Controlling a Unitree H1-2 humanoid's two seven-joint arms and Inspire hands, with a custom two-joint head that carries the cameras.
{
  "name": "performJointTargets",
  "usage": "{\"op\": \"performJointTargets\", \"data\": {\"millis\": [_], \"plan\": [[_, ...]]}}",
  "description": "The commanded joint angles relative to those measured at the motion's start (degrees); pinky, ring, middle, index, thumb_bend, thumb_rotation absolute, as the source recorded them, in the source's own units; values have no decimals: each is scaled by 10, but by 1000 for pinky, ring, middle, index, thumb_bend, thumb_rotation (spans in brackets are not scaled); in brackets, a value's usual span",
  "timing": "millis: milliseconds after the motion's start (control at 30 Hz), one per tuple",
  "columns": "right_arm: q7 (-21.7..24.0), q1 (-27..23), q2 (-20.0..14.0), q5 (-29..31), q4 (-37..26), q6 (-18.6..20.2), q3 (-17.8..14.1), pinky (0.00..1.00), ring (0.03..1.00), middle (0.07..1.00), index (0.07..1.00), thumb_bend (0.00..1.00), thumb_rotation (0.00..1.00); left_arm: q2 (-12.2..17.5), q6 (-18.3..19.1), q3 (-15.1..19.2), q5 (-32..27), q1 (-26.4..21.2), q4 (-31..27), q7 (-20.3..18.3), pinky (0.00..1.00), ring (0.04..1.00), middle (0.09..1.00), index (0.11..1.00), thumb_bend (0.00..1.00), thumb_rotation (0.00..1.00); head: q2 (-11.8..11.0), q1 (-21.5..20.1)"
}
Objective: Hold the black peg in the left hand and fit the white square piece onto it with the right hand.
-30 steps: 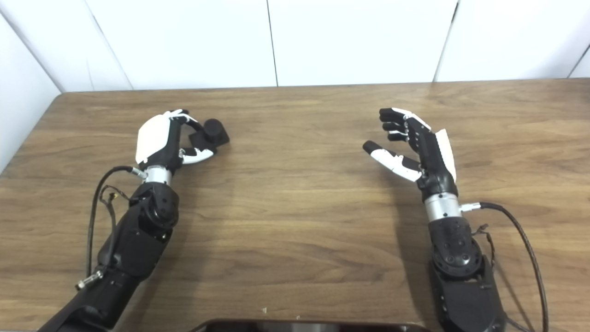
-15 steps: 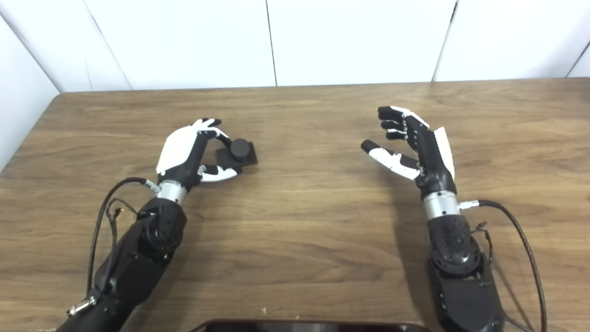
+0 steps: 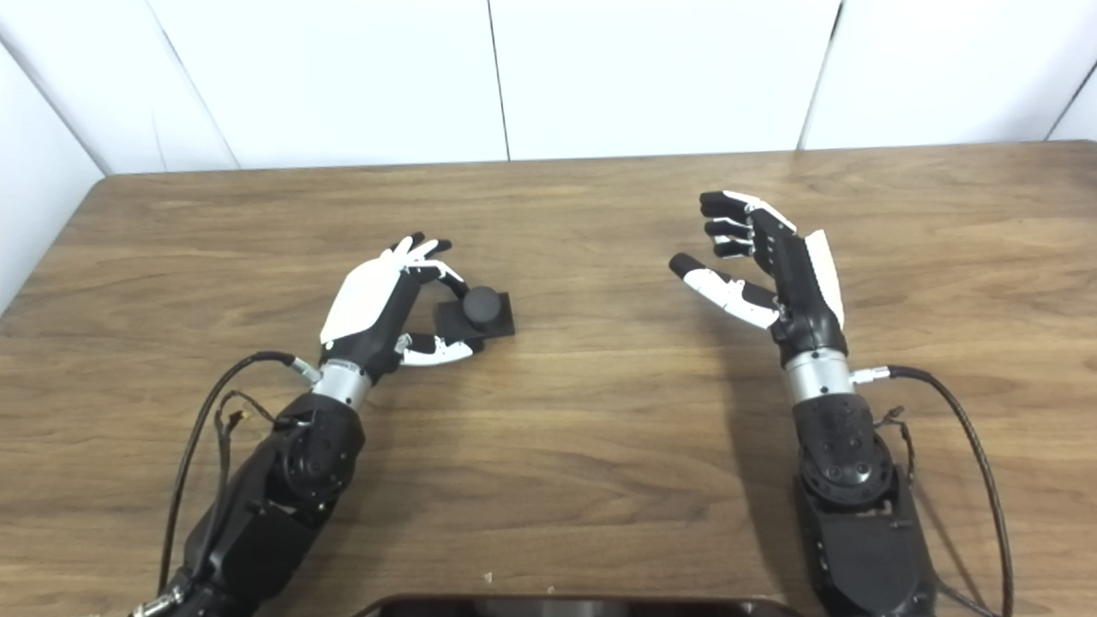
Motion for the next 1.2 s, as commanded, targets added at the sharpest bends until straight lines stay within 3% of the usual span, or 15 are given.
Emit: {"op": "performJointTargets", "data": {"millis": [0,233,500,733,1067,1167], "plan": [[-3,-22,-2,3,-24,-12,-5,656,730,757,732,626,397,-9,-6,-23,11,12,-3,-32,1000,999,925,491,515,77,3,1],[1,-20,-3,7,-30,-5,-7,667,739,764,735,638,412,-20,-17,-35,26,21,5,-22,1000,981,913,490,514,80,4,2],[1,-23,-11,5,-27,-10,-9,650,735,766,736,628,412,-27,-8,-40,29,32,-2,-42,1000,994,924,492,513,80,6,-11],[-4,-33,-17,0,-24,-21,-12,642,727,762,733,631,376,-20,-13,-32,22,32,-3,-42,1000,998,922,492,513,80,-16,-92],[-11,-50,-61,-23,-14,-31,-29,657,732,765,733,643,406,-16,-15,-30,20,23,-1,-58,1000,1000,936,493,513,89,-25,-94],[7,-76,-104,-43,0,-31,-23,671,761,785,744,641,386,-20,-17,-27,19,20,5,-57,1000,1000,933,493,513,86,-24,-85]]}}
